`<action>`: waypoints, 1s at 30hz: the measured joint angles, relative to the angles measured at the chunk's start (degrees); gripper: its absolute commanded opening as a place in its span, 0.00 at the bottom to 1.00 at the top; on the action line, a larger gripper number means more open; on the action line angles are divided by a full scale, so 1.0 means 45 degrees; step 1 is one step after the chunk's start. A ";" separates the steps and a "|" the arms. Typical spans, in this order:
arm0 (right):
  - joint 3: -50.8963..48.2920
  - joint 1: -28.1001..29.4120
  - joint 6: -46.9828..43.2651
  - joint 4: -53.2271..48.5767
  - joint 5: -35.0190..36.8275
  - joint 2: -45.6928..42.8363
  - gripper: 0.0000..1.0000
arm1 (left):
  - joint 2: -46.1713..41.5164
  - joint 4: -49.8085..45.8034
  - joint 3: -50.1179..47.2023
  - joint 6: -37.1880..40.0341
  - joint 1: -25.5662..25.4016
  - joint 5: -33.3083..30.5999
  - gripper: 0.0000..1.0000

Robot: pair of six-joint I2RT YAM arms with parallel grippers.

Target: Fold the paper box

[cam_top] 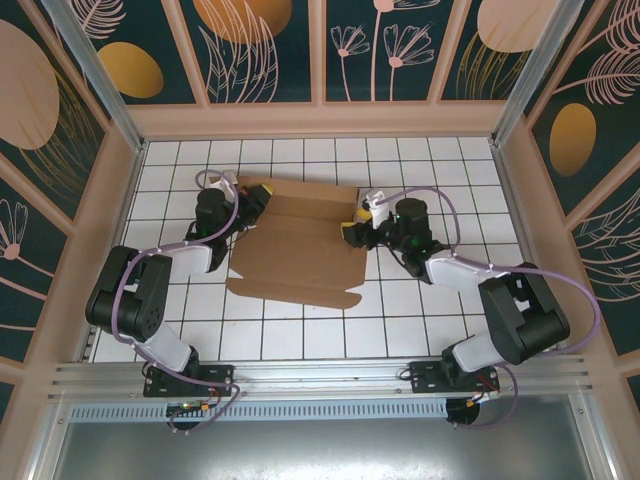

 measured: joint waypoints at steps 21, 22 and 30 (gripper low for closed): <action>-0.0704 -0.0899 0.0563 -0.1224 0.3468 -0.2885 0.49 | 0.0005 -0.1141 0.0627 0.0636 -0.0117 0.0369 0.00; -0.0704 -0.0763 0.0330 -0.1554 0.3687 -0.2535 0.49 | 0.0005 -0.1141 0.0627 0.0607 -0.0117 0.0389 0.00; -0.0855 -0.0335 -0.0510 -0.2195 0.2890 -0.1579 0.50 | 0.0029 -0.1239 0.0714 0.0403 -0.0136 0.0393 0.00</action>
